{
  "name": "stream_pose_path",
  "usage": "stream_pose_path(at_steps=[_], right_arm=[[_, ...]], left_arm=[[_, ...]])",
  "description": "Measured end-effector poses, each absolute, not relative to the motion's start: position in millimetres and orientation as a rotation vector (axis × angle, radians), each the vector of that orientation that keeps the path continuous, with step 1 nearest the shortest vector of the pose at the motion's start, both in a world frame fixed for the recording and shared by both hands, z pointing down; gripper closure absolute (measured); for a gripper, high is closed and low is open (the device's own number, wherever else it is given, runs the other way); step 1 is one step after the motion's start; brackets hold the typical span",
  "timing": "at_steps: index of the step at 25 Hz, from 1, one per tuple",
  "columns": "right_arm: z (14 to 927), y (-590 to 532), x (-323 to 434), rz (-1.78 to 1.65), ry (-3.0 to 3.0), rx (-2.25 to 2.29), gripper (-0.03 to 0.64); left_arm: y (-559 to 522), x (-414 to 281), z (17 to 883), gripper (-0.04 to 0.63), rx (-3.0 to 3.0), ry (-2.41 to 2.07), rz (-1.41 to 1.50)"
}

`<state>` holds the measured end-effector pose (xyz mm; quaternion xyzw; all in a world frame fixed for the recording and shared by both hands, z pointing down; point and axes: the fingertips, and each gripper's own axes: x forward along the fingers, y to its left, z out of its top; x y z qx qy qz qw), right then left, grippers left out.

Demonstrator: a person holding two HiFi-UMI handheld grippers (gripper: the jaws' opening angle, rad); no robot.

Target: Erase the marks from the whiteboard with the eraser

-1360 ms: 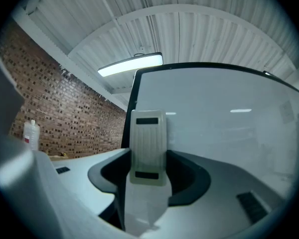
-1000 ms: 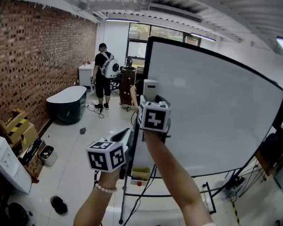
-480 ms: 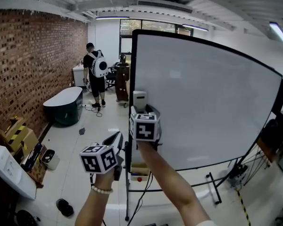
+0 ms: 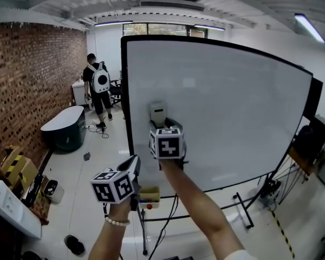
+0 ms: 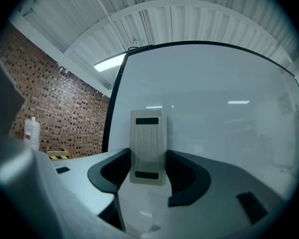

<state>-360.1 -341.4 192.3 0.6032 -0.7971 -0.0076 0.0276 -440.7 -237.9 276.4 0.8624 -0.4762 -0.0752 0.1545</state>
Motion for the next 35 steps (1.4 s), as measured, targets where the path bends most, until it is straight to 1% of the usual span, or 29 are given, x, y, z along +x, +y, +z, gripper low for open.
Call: stream_pose_path(at_steps=[16, 35], right_arm=[[197.7, -348.3, -177.5, 0.032, -2.483, 1.864, 0.365], [195.2, -356.7, 20.7, 0.018, -2.479, 1.858, 0.365]], left_arm=[[-239.0, -258.6, 269.1, 0.607, 2.550, -1.330, -0.165], [-229.9, -71.8, 275.5, 0.607, 2.532, -1.332, -0.153]])
